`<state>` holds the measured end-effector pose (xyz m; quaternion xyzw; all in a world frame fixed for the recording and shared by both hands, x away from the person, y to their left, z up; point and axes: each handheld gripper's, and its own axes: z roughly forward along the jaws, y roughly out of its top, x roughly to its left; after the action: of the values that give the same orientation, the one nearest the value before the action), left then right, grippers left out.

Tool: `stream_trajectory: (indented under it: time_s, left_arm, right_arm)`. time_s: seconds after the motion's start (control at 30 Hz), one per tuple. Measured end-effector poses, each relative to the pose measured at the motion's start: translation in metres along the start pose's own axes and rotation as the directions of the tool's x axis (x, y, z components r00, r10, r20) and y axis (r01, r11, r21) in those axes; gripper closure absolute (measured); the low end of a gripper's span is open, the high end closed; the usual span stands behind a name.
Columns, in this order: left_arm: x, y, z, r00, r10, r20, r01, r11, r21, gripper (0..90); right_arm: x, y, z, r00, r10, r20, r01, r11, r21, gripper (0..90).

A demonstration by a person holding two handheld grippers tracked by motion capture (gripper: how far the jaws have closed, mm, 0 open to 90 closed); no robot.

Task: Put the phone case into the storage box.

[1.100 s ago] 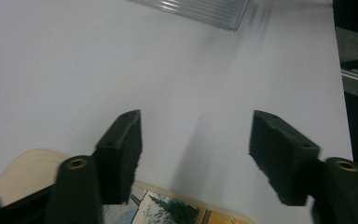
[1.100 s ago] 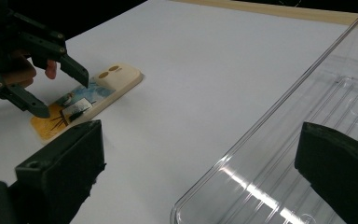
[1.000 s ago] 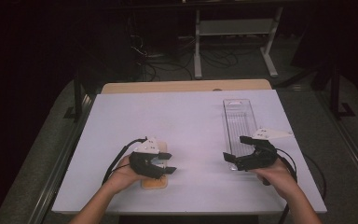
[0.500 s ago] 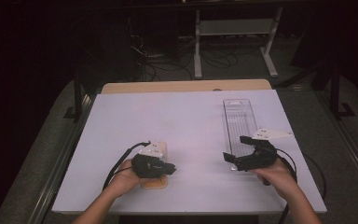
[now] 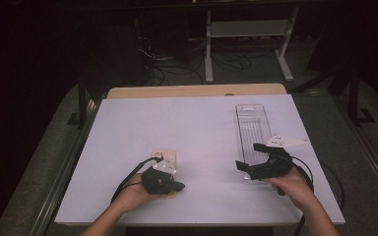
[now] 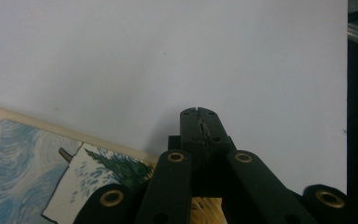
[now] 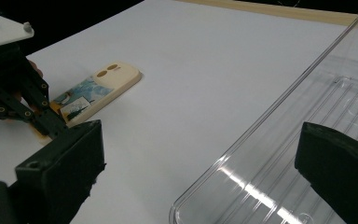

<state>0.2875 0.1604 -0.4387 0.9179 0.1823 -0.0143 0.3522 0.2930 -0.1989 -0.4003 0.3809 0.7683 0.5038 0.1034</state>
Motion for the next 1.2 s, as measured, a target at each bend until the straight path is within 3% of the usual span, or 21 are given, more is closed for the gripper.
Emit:
stream_trajectory:
  time_s: [0.3, 0.43, 0.47, 0.5, 0.73, 0.9, 1.2]
  left_arm:
    - [-0.002, -0.003, -0.004, 0.9999, 0.009, -0.011, -0.008, 0.9997, 0.024, 89.9]
    - [-0.003, -0.008, -0.010, 0.9993, 0.007, -0.036, -0.005, 0.9992, 0.039, 89.9]
    - [-0.003, -0.009, -0.013, 0.9988, 0.023, -0.044, -0.021, 0.9983, 0.054, 89.9]
    - [-0.003, -0.011, -0.014, 0.9987, 0.007, -0.049, -0.005, 0.9990, 0.046, 89.8]
    - [0.001, -0.024, -0.028, 0.9954, 0.004, -0.096, 0.003, 0.9973, 0.074, 89.9]
    - [0.009, -0.034, -0.040, 0.9907, -0.015, -0.135, 0.027, 0.9959, 0.087, 89.9]
    - [0.021, -0.053, -0.060, 0.9778, -0.073, -0.196, 0.088, 0.9937, 0.069, 89.9]
  right_arm:
    - [0.000, 0.000, 0.000, 1.0000, 0.000, 0.001, 0.000, 1.000, -0.001, 0.9]
    - [0.000, 0.000, 0.000, 1.0000, 0.002, 0.001, -0.002, 1.000, -0.002, 0.9]
    - [0.000, 0.000, 0.000, 1.0000, 0.003, 0.001, -0.003, 1.000, -0.003, 0.9]
    - [0.000, 0.000, 0.000, 1.0000, 0.004, 0.001, -0.004, 1.000, -0.003, 0.9]
    - [0.000, 0.000, 0.000, 1.0000, 0.004, -0.001, -0.004, 1.000, -0.004, 0.9]
    - [0.000, 0.000, 0.000, 1.0000, 0.004, -0.002, -0.004, 1.000, -0.002, 0.9]
    - [0.000, 0.000, 0.000, 1.0000, 0.006, -0.001, -0.006, 1.000, -0.003, 0.9]
